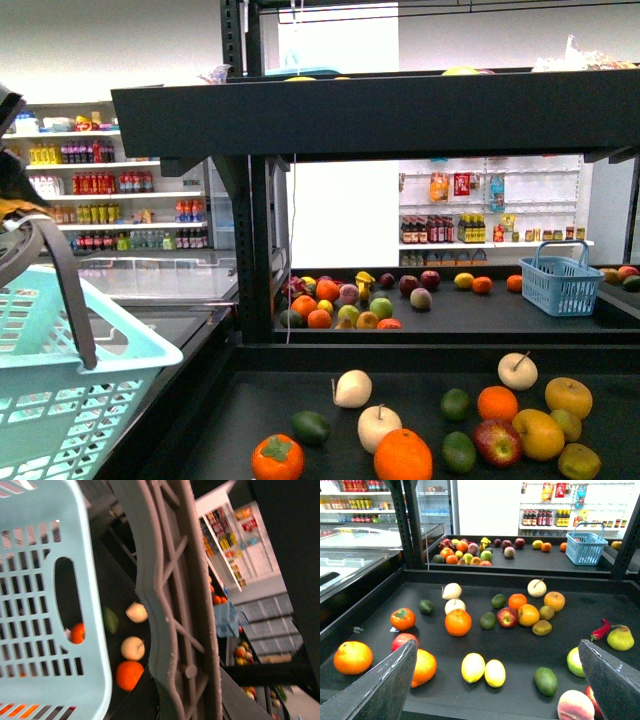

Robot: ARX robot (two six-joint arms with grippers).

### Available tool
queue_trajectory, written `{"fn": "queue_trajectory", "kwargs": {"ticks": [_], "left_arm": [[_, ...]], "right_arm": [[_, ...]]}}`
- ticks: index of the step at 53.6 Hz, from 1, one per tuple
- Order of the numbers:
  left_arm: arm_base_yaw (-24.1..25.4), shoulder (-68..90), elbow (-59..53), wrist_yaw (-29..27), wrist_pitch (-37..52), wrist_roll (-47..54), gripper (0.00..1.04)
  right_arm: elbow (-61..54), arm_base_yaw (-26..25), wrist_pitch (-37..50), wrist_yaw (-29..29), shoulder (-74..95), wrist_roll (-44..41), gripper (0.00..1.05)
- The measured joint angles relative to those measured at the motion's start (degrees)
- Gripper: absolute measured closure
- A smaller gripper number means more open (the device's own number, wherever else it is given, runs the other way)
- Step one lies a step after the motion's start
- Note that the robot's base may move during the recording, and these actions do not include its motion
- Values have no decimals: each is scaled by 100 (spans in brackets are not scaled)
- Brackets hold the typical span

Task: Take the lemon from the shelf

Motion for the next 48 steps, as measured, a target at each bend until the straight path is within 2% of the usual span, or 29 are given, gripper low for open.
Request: {"fn": "queue_trajectory", "kwargs": {"ticks": [19, 32, 48], "left_arm": [[-1220, -258, -575, 636, 264, 717, 97], [-2098, -133, -627, 861, 636, 748, 97], [-2540, 557, -599, 826, 1001, 809, 97]], "right_arm": [[0, 0, 0, 0, 0, 2, 8], [0, 0, 0, 0, 0, 0, 8], [0, 0, 0, 0, 0, 0, 8]]}}
